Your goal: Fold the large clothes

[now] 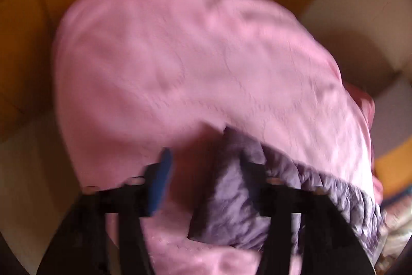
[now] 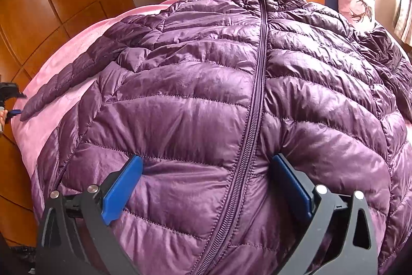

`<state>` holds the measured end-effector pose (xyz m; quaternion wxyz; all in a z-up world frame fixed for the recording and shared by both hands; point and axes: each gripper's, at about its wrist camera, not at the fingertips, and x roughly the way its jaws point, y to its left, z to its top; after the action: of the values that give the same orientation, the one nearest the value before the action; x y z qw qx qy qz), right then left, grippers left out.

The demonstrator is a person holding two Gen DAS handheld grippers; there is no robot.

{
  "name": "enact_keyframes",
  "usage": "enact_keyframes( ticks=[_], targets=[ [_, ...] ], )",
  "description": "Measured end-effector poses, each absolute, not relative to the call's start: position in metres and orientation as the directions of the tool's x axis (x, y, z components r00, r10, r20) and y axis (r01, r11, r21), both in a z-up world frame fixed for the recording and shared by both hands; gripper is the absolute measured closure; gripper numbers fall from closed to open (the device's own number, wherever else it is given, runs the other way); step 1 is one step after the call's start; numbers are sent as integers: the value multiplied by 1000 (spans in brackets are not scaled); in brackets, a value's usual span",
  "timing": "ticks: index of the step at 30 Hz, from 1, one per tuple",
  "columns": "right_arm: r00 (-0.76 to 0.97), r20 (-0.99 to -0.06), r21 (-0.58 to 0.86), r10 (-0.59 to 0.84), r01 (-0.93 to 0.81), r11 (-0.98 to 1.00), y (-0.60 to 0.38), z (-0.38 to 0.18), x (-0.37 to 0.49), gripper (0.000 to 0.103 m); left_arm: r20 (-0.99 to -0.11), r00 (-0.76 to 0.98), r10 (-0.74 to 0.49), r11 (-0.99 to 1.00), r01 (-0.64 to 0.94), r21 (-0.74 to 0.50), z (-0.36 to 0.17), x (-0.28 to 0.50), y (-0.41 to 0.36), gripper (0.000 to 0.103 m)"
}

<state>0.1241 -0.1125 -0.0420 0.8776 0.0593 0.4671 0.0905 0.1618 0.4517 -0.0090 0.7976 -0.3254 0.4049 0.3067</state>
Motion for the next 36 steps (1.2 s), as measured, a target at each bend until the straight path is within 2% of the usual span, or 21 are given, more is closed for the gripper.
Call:
enact_keyframes(
  ticks=[2,5,7,9,11,13,16,23,26,27,28,31,34,36],
  targets=[
    [552,-810,170,200,-106,980,-109,-44,124,2,-812,546,206,676,-679,-286,4,165,428,43],
    [552,-811,168,195,-99,981,-108,-45,126,2,-748,646,150,864,-454,-219,21,183,349,43],
    [548,-814,168,191,-92,982,-108,-46,128,2,-746,663,59,948,-271,-167,15,201,292,41],
    [547,-817,159,184,-92,983,-106,-46,128,2,-783,622,-15,980,-148,-136,-7,224,241,42],
    [549,-815,162,187,-94,982,-107,-46,128,2,-817,575,-43,981,-130,-143,-30,242,218,44],
    [546,-817,161,188,-97,982,-107,-46,128,2,-851,525,17,982,-169,-84,-55,261,211,44],
    [546,-819,148,179,-100,984,-106,-47,129,2,-842,537,46,975,-208,-79,-71,269,213,44],
    [535,-815,189,221,-114,975,-114,-44,130,2,-862,502,78,951,-297,-87,-59,264,216,44],
    [519,-802,280,296,-110,954,-131,-33,129,5,-824,559,88,946,-305,-106,-32,238,201,39],
    [530,-782,339,329,-83,937,-147,-26,127,10,-799,597,79,954,-277,-113,-21,224,189,32],
    [544,-766,378,342,-49,924,-161,-21,126,12,-779,623,70,961,-252,-116,-14,215,179,30],
    [630,-702,494,331,97,864,-229,-5,113,15,-731,683,4,983,-137,-122,0,183,138,30],
    [697,-686,519,209,267,812,-306,3,96,19,-704,709,-40,995,-39,-96,1,158,97,30],
    [709,-695,537,123,398,744,-365,0,83,28,-685,725,-63,997,20,-70,1,144,67,30]
  ],
)
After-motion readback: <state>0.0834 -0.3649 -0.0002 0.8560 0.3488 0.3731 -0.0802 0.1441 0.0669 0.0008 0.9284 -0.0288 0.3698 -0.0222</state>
